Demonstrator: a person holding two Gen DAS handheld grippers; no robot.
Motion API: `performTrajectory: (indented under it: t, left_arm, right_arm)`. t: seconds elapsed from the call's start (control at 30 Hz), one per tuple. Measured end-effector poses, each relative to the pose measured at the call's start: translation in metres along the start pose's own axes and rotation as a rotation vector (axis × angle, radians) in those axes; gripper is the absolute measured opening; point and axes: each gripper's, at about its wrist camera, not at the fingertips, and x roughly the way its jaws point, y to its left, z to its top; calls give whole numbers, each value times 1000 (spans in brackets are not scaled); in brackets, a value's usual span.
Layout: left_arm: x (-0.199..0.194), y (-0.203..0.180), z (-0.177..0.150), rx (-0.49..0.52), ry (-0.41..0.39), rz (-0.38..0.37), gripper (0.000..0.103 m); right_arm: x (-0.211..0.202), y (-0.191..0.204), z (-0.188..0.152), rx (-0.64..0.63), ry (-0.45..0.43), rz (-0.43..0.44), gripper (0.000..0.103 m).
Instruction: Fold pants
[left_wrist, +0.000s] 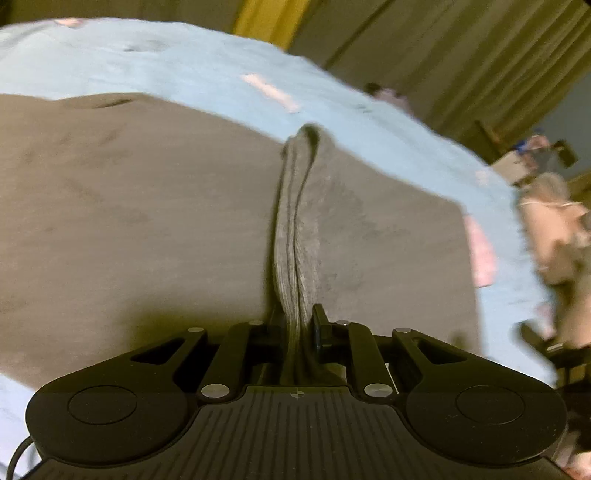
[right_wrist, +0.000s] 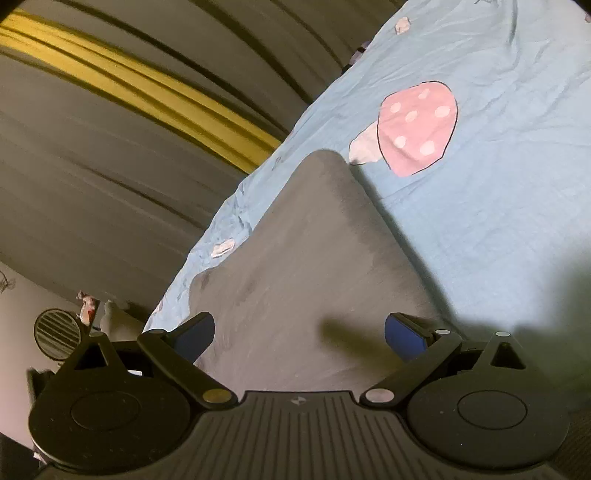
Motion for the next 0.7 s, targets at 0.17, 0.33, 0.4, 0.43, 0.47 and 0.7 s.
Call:
performTrajectory:
  t: [0.17,0.33,0.4,0.43,0.47,0.7]
  left_arm:
    - [1,6,-3,-18,3,-4,24]
    - [-1,9,-6,26,-16,75,43]
    - [-2,18,-2,-28,-9,51,43]
    - [-4,20,0,-43,-13,44,40]
    - [-8,20,4,-51,-32,51,38]
    - [-1,9,44,9,-104,43,44]
  right_arm:
    - [0,2,0,-15,26,27,99]
    - [-3,13,-3,-76,61,72,85]
    - [11,13,-5,-83,147,-27,78]
    - [16,14,-6,-91,171,-62,74]
    - [16,16,-7,-105,174,-75,74]
    - [-2,27,-10,-190,53,-72,68]
